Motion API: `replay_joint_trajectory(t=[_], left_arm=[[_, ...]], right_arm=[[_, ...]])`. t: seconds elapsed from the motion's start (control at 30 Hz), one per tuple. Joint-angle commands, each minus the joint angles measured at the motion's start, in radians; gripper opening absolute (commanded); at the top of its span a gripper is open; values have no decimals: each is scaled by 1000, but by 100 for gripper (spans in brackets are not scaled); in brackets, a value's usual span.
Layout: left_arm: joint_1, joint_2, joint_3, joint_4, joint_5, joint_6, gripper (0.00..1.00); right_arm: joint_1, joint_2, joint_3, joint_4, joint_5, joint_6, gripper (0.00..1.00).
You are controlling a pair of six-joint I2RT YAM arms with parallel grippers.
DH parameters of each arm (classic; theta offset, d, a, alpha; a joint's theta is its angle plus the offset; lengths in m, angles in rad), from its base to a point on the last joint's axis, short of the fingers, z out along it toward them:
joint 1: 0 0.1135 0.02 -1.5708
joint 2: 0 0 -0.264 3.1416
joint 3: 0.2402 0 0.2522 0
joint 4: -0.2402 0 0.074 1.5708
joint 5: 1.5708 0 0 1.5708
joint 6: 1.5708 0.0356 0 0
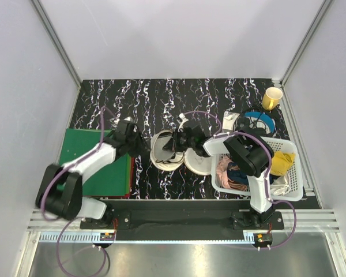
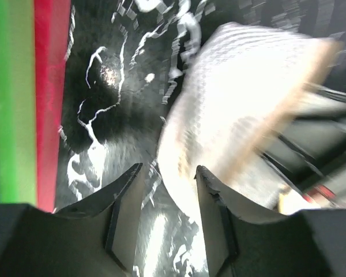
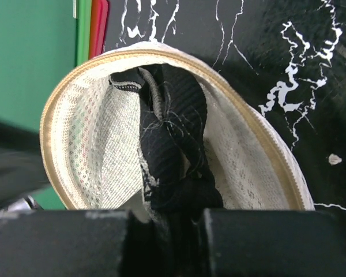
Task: Place the bra in the laundry bag and zip it closed
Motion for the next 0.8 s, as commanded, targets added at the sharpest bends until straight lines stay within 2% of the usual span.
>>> replay_joint_trajectory(t=[0.0, 0.2, 0.27, 0.4, 0.43, 0.53, 0.63, 0.73, 0.77], left_arm=[[-9, -215, 26, -68, -79, 65, 43], [-56, -324, 81, -66, -48, 59, 40], [-58, -315, 91, -63, -41, 54, 40], [-60, -271, 101, -45, -22, 51, 39], [-58, -265, 101, -40, -19, 50, 38], [-58, -245, 105, -8, -12, 42, 38], [-60, -220, 124, 12, 4, 39, 37], [-70, -183, 145, 27, 21, 43, 36], [-82, -161, 153, 35, 25, 46, 36]], right_arm=[[10, -38, 90, -175, 39, -96, 14], [24, 56, 284, -313, -17, -140, 18], [28, 76, 375, -424, -15, -159, 22], [28, 35, 426, -566, 23, -200, 41], [28, 27, 435, -634, 34, -208, 51], [28, -21, 446, -727, 89, -217, 66], [28, -71, 437, -790, 127, -211, 79], [27, -117, 438, -866, 176, -211, 83], [28, -148, 435, -881, 215, -209, 88]])
